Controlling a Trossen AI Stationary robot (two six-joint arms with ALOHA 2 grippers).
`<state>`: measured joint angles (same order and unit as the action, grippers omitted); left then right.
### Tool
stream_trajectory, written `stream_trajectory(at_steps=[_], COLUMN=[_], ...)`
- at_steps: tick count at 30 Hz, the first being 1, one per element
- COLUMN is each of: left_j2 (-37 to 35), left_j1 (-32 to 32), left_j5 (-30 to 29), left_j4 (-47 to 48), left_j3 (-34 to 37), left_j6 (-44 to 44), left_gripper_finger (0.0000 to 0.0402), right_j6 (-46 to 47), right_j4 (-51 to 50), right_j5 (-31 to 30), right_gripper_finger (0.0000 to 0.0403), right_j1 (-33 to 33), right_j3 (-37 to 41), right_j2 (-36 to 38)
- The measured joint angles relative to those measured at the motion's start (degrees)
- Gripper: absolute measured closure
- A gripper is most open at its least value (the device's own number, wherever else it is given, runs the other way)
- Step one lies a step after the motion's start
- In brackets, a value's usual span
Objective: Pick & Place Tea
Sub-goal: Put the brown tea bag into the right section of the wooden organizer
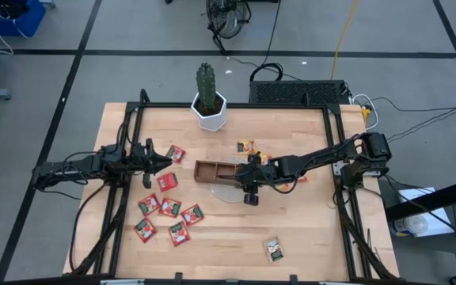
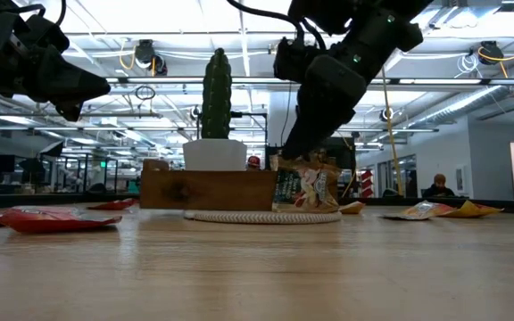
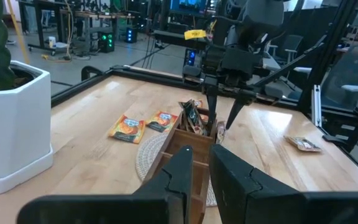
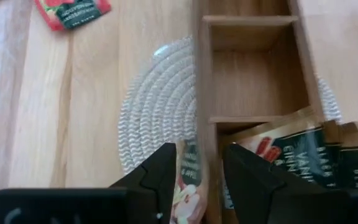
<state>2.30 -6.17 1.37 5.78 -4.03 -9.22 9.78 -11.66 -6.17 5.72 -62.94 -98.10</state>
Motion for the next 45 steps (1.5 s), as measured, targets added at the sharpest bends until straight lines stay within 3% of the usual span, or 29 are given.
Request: stream_trajectory(at_steps=[28, 38, 45], left_j2=[-0.01, -0.01, -0.01], left_j1=[-0.02, 0.0, 0.0], left_j5=[-0.01, 0.0, 0.0], left_j4=[0.02, 0.01, 0.02], left_j3=[0.0, 0.0, 0.0], left_j6=[-0.01, 0.0, 0.0], left_gripper_finger=[0.0344, 0.0344, 0.0344], right_j6=[-1.32, -1.95, -1.94], right_j4=[0.29, 0.15, 0.5], right_j5=[0.21, 0.0, 0.0], right_gripper_finger=[0.0312, 0.0392, 0.0402], right_j1=[-0.26, -0.57, -0.5], right_j3=[0.04, 0.04, 0.04], right_j2=[-1.22, -1.22, -1.04])
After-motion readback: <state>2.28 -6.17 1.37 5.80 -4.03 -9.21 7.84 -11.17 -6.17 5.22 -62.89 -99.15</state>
